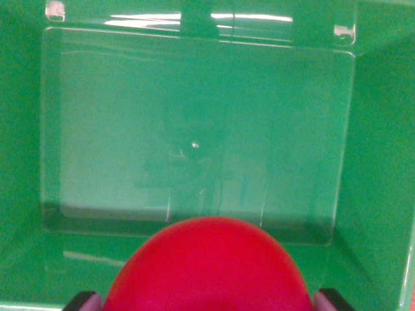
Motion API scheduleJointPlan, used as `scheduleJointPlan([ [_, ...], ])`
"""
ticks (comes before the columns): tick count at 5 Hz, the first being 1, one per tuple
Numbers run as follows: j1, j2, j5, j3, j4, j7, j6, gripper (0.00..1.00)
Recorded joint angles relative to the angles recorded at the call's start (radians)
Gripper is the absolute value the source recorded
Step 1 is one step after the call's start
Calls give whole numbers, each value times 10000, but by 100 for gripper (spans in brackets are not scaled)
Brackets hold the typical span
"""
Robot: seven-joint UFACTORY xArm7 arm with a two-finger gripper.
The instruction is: Pick fruit
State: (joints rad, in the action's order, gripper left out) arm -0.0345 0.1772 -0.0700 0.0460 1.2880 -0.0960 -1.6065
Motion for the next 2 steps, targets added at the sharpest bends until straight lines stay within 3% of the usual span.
scheduleJointPlan([
  [1, 0, 0, 0, 0, 0, 0, 0, 100],
  [2, -2, 85, 5, -4, 211, -15, -296, 100],
])
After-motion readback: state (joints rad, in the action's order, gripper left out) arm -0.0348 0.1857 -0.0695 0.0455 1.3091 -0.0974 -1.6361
